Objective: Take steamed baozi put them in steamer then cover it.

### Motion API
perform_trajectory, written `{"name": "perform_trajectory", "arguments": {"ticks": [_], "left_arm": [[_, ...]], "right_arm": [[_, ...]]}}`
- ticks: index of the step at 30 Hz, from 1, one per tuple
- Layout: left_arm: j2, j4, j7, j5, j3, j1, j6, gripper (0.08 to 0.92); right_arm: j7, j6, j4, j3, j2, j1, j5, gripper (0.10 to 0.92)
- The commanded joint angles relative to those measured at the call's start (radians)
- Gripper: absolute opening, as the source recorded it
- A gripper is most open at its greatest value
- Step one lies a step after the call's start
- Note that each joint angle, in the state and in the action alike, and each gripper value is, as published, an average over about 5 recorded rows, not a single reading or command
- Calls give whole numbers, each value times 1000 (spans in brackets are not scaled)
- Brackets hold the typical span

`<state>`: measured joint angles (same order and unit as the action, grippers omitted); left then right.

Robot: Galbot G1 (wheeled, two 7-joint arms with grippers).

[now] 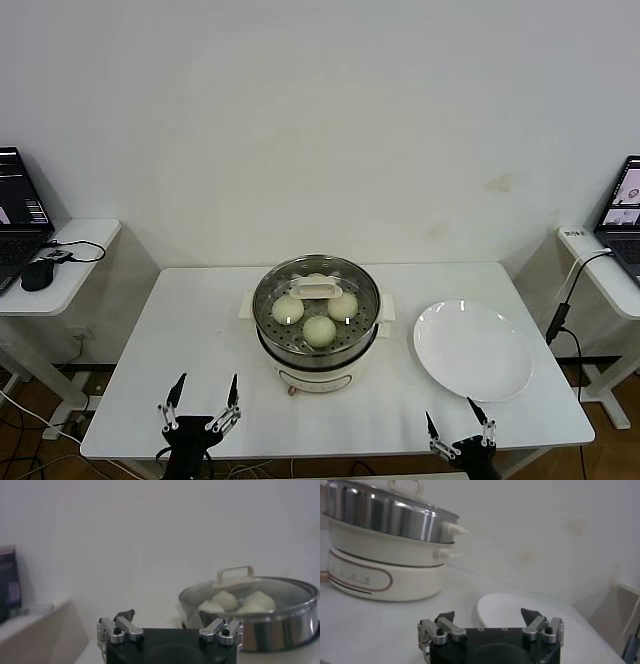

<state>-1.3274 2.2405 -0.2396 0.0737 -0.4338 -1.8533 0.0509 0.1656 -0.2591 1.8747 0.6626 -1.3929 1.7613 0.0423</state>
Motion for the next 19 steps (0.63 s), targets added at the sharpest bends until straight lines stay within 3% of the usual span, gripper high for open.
{"name": "perform_trajectory", "arguments": {"ticks": [1, 19], "left_arm": [[-29, -7, 9, 87, -31, -97, 112, 823], [-49, -103, 31, 40, -59, -42, 117, 823]], "right_arm": [[16, 20, 18, -21, 10, 8, -28, 823], [-5, 118, 95, -34, 1, 35, -39, 822]]}}
